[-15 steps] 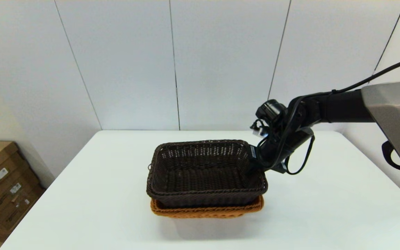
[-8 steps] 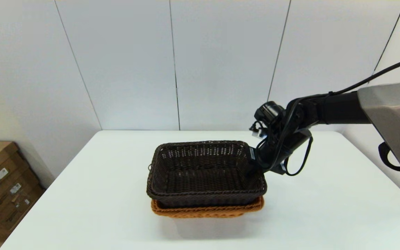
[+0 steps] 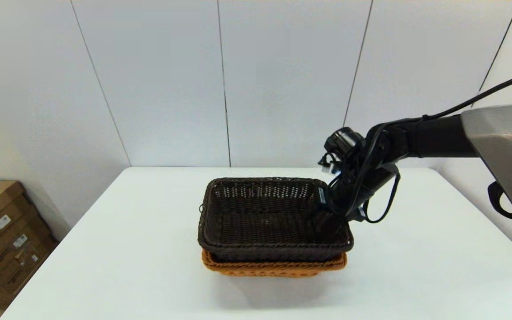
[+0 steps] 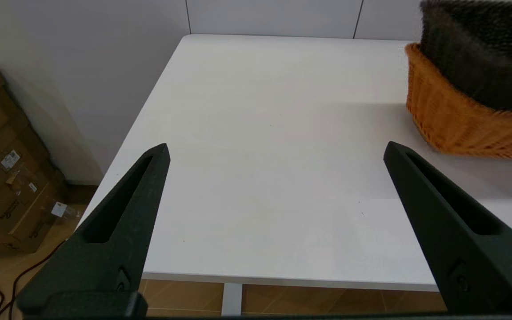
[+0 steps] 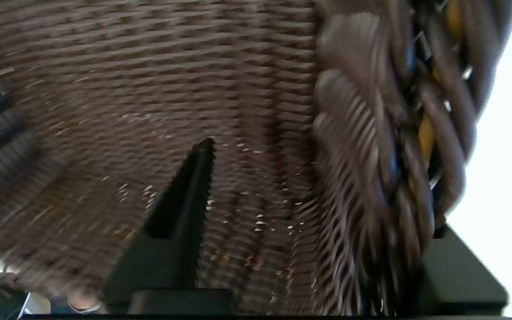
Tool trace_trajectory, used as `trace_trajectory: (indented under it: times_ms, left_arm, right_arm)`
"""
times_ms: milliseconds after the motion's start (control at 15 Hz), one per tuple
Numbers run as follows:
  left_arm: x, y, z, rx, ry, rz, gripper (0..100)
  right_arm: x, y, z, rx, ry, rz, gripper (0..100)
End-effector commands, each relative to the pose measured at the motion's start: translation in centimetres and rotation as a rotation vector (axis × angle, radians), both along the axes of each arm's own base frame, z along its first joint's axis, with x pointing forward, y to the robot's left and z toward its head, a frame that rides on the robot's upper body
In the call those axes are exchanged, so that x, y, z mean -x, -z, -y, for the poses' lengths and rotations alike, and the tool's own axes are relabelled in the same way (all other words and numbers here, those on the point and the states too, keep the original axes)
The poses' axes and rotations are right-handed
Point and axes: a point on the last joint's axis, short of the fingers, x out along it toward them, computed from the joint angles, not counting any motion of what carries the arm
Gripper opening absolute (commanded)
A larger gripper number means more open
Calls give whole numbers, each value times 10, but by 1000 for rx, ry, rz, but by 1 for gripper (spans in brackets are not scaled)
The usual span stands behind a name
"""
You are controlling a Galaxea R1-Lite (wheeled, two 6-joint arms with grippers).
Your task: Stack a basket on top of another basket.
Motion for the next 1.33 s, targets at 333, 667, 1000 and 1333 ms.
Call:
trace_trajectory:
  times_ms: [333,667,1000,1333]
  left_arm:
    - [0,0,0,1,-1,2,100]
    - [0,0,0,0,-4,2,100]
    - [0,0,0,0,-5,2,100]
    - [0,0,0,0,-4,2,100]
  right_arm:
    - [10,-28,2,-29,6,54,100]
    - [19,-44,-3,-43,-12,83,100]
    - [24,-58,-2,-50,-13,94,100]
    - [34,-79,3,-65,-13,134,100]
